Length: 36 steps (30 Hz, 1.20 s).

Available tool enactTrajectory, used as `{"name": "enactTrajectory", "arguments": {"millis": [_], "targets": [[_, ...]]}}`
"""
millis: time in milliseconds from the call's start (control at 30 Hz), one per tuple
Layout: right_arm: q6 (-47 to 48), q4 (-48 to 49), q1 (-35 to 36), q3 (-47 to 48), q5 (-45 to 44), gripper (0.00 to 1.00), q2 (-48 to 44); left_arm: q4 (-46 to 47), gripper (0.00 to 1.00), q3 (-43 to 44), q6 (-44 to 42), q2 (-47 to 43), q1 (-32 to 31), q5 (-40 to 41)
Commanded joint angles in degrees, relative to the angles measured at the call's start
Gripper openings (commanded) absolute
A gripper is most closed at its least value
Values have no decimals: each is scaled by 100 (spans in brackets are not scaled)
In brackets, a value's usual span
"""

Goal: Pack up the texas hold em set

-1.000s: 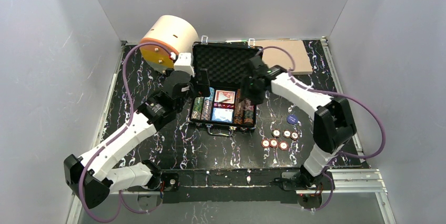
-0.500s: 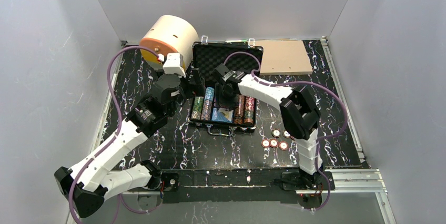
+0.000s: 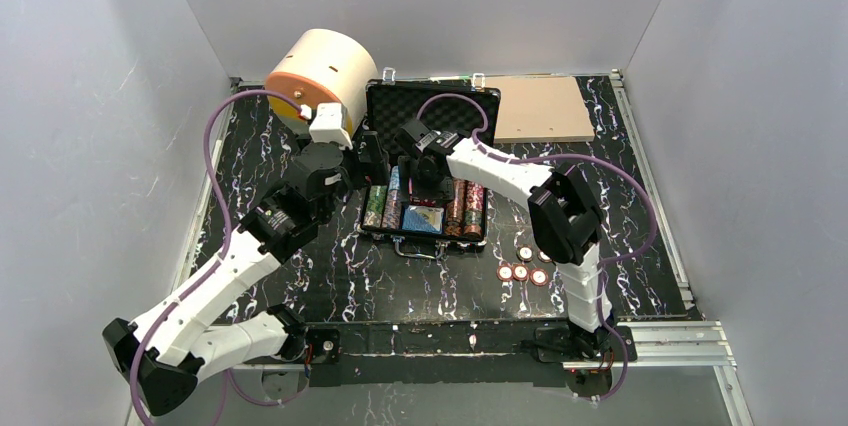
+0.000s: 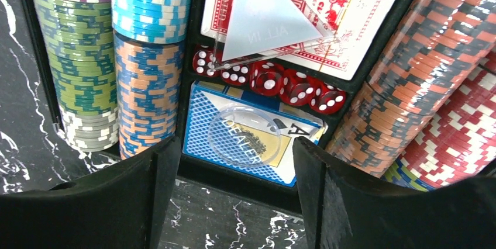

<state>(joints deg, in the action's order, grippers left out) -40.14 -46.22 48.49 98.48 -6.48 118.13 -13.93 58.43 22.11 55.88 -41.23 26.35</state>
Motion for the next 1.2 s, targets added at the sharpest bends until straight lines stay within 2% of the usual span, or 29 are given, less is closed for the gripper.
{"name": "enactTrajectory", "arguments": {"millis": [0,133,300,567,700,867,1167], "targets": [[128,-76,-6,164,-281,79,-259,48,95,233,-24,68,-4,24],[-3,-9,-51,-11,-781,78,-757,56,95,364,36,84,-6,-6],[-358,18,-483,-749,-1602,78,-1816,77,95,457,101,88,-6,-24],[-561,-685,-2192,-2349,-1999,86,-3234,179,95,307,518,19,-7,-47],[-399,-581,-3053,-3166,-1840,87,-3679,98,95,360,531,28,-6,-74],[-81,-128,-3795,-3913,-1187,84,-3691,58,95,333,612,-31,-3,-7],[424,553,-3996,-4074,-665,84,-2741,-41,95,372,520,13,-1,-86]]}}
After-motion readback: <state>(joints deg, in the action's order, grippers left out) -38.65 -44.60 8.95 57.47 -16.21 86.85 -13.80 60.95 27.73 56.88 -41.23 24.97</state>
